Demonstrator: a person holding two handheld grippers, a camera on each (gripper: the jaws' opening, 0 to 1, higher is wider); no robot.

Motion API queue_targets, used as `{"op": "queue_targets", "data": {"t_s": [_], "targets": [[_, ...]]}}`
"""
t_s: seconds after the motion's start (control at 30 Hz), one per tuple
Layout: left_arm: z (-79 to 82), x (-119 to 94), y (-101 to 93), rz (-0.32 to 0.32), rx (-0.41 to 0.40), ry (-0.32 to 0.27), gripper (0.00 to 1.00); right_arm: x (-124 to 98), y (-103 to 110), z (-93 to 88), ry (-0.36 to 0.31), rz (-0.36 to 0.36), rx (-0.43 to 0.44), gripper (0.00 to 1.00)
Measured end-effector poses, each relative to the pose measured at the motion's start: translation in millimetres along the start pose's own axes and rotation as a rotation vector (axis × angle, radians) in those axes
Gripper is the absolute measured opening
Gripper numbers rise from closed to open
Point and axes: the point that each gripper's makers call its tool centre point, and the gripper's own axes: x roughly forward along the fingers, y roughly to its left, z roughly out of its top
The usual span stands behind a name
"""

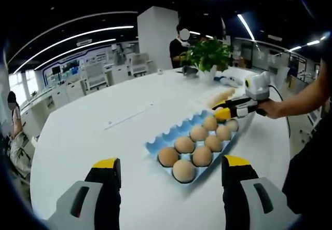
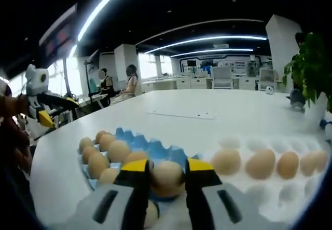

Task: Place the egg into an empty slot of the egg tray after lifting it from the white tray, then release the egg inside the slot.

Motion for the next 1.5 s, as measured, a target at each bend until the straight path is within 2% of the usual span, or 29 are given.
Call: {"op": "queue_targets", "data": {"t_s": [0.33,0.37,0.43,0.83,0.97,1.07,1.23,1.33,1.5], "targets": [[-0.2,1,-0.8,0.0,0.002,-0.001,0.81,0,2,-5.5,0.014,0.006,0.007,0.27],[0.0,1,-0.6,0.002,0.001,-0.002,0.81,0,2,-5.9,0.017,0.006,0.012,0.24],[-0.1,1,0.0,0.004,0.001,-0.001,0.81,0,2,-2.4,-0.002,0.009,0.003,0.22],[1.2,1,0.7,0.001,0.008,-0.003,0.81,1,1,-3.2,0.009,0.01,-0.002,0.24],[1.1,1,1.4,0.001,0.008,-0.003,0.81,-2,-2,4.1,-0.012,0.002,0.006,0.24],[1.6,1,1.6,0.0,0.01,-0.004,0.81,-7,-15,13.8,-0.05,-0.031,0.017,0.25],[2.3,1,2.0,-0.001,0.013,-0.005,0.81,-12,-42,22.7,-0.071,-0.116,0.021,0.27],[2.9,1,3.3,0.004,0.012,-0.006,0.81,-16,-58,21.5,-0.064,-0.164,0.029,0.3],[1.5,0,3.2,0.001,0.014,-0.001,0.81,-18,-69,18.0,-0.056,-0.198,0.047,0.3]]}}
